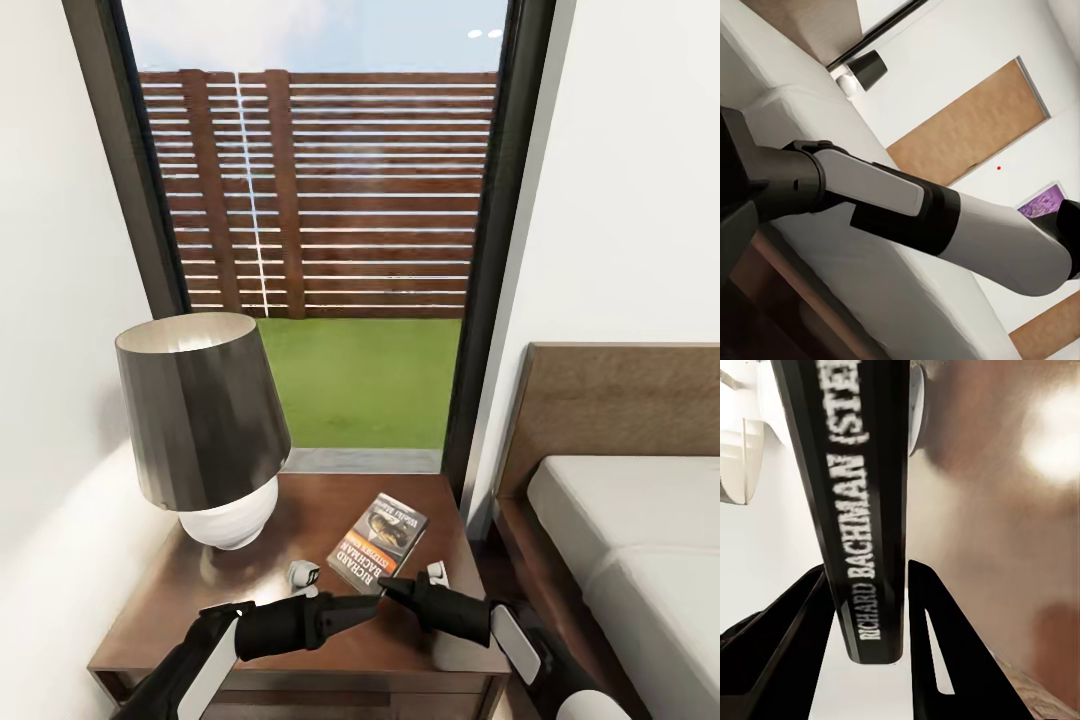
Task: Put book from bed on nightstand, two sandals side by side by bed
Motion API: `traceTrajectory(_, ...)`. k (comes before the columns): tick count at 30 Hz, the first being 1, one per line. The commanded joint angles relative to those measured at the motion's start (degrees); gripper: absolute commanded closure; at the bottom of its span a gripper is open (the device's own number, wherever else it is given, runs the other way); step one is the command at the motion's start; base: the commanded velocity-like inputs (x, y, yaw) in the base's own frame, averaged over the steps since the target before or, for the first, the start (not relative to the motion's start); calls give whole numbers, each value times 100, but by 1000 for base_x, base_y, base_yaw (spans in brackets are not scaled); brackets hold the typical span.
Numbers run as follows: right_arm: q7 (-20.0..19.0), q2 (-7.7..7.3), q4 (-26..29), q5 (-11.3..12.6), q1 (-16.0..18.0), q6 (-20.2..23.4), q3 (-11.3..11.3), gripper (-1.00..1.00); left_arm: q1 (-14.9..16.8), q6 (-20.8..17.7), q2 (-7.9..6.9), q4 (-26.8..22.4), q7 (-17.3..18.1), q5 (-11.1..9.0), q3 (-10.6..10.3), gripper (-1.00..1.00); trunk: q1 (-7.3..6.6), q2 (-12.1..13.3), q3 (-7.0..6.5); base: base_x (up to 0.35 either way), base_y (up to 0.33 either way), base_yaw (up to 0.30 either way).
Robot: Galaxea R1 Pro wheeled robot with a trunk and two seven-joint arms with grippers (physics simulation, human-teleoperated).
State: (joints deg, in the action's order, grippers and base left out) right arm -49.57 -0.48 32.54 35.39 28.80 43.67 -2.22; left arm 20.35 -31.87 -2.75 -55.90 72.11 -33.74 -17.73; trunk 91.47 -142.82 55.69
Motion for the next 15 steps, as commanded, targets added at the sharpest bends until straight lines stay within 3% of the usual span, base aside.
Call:
traceTrajectory(1,8,-5,0,39,3,26,31,100,4,-60,-7,0,-4,-50,-20,-100,-1,-2,5,0,0,0)
traceTrajectory(7,15,-5,-16,39,3,28,380,100,4,-57,-7,0,-4,-46,-20,-100,-1,-2,5,0,0,0)
traceTrajectory(15,256,-13,-245,39,3,28,446,100,4,-57,-7,0,-4,-45,-20,-100,-1,-2,5,0,0,0)
